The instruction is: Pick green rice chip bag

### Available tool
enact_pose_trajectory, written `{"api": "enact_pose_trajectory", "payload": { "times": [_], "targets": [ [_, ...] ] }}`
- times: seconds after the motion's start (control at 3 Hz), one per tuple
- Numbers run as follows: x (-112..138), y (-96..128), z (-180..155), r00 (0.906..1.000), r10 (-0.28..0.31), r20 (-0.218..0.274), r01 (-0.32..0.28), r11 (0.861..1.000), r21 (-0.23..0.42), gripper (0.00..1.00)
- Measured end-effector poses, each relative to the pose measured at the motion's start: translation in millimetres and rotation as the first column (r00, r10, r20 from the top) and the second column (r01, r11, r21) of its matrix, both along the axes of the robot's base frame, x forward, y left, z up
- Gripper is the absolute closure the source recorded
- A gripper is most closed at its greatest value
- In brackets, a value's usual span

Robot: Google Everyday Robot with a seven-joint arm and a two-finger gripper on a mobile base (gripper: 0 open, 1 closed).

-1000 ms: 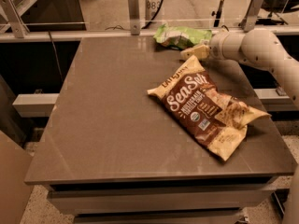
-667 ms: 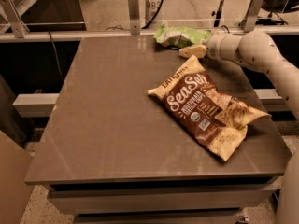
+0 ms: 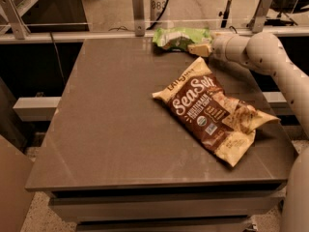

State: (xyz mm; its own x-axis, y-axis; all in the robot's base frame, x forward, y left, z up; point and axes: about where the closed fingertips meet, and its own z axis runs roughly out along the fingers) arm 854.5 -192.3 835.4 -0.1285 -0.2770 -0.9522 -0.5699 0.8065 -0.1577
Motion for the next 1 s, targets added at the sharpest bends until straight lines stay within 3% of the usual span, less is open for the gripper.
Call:
{"api": "enact_pose_trajectory", "payload": {
  "times": [0.33, 0.67, 1.0],
  "targets": [
    [-1.6, 7.1, 9.4, 0.9994, 0.02, 0.027, -0.02, 1.0, -0.008, 0.87],
    [-7.9, 18.5, 26.1, 0.9965, 0.055, 0.063, -0.054, 0.998, -0.015, 1.0],
    [-21.8, 35.6, 59.0, 0.9862, 0.104, 0.128, -0.099, 0.994, -0.043, 1.0]
  ]
}}
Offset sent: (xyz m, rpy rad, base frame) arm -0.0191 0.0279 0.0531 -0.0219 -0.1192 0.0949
